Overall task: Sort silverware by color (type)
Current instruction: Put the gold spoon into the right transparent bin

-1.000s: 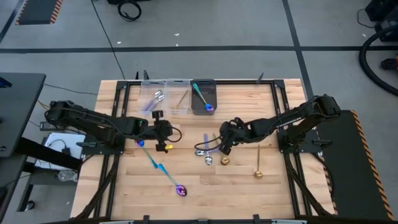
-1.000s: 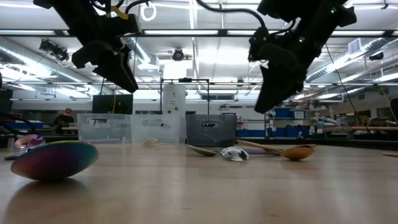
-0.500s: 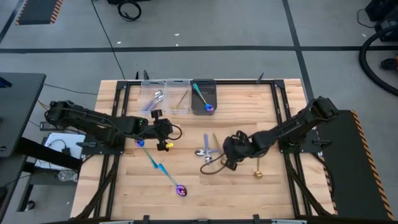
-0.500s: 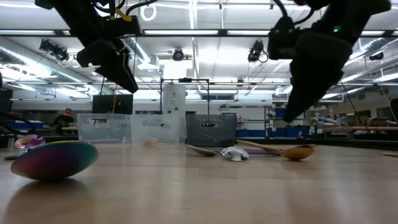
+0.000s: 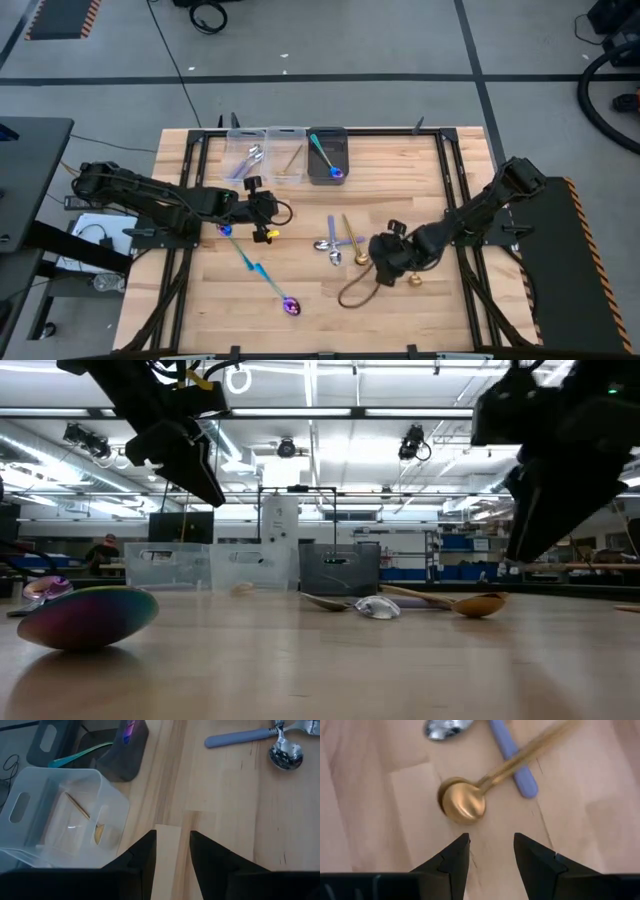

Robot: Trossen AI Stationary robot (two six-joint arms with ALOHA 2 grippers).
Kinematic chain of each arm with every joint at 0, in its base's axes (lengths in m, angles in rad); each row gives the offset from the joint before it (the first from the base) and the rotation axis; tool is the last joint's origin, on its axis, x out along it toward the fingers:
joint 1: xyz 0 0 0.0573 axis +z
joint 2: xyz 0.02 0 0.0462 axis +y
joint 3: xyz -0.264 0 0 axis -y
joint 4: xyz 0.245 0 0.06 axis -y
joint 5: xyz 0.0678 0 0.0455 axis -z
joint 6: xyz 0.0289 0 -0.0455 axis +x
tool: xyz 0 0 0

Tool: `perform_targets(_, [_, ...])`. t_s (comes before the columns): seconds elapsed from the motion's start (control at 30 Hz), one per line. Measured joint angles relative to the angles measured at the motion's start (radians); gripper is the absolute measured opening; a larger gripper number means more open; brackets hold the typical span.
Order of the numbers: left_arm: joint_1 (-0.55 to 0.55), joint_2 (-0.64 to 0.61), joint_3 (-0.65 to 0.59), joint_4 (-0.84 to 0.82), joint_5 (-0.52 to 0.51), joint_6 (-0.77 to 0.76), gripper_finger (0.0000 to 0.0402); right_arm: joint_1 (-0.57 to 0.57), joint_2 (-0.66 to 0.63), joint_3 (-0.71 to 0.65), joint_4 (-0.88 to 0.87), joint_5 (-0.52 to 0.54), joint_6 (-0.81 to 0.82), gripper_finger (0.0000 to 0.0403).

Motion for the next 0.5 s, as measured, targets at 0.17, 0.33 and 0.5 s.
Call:
perform_targets(0.17, [0.0,0.0,0.0,0.002,0.0,0.016,0.0126,0.054,0.0,-0.044,0.087,0.057,-0.265,0.0162])
perform_targets(0.33, [0.0,0.0,0.0,0.006,0.0,0.016,0.0126,0.062,0.0,-0.076,0.197,0.08,-0.428,0.0152])
perform_targets(0.5, [0.0,0.0,0.0,0.008,0.0,0.017,0.0126,0.058,0.0,-0.103,0.247,0.094,-0.489,0.0137])
